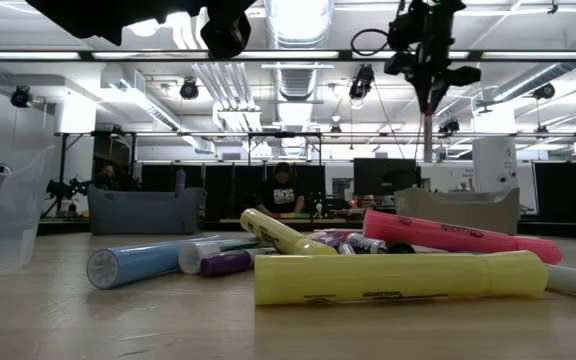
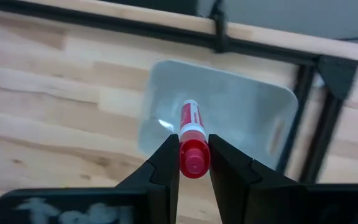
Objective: Pick & Place Markers
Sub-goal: Put the pink marker pen into the gray bin
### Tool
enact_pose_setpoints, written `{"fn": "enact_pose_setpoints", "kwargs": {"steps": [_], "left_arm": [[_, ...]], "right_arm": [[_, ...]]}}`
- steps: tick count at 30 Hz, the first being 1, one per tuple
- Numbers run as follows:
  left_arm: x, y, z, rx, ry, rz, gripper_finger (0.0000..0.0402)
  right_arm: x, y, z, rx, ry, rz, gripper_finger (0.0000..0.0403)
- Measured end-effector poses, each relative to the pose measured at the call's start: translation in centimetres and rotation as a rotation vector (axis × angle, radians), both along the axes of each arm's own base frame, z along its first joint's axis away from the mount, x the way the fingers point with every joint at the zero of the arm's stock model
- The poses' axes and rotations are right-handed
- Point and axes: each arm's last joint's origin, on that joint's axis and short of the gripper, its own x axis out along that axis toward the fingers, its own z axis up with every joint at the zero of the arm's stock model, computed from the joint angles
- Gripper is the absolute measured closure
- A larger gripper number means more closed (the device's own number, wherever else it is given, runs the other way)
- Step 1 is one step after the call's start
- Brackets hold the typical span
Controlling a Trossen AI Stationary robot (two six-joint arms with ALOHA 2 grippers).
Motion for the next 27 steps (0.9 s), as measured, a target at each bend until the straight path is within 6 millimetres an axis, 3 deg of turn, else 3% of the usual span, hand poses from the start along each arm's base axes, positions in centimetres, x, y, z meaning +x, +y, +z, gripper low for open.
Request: {"fn": "enact_pose_setpoints", "kwargs": {"steps": [12,27], "left_arm": [[0.0,0.0,0.0,-0.005,0.001,-0.001,0.0232],[0.0,0.0,0.0,-0.008,0.001,-0.001,0.0232]], "right_arm": [[-4.6,2.7,-1.4,0.013,0.094,-0.09,0.0335],[-4.1,1.5,-4.9,0.026,0.106,-0.115,0.0335]]}}
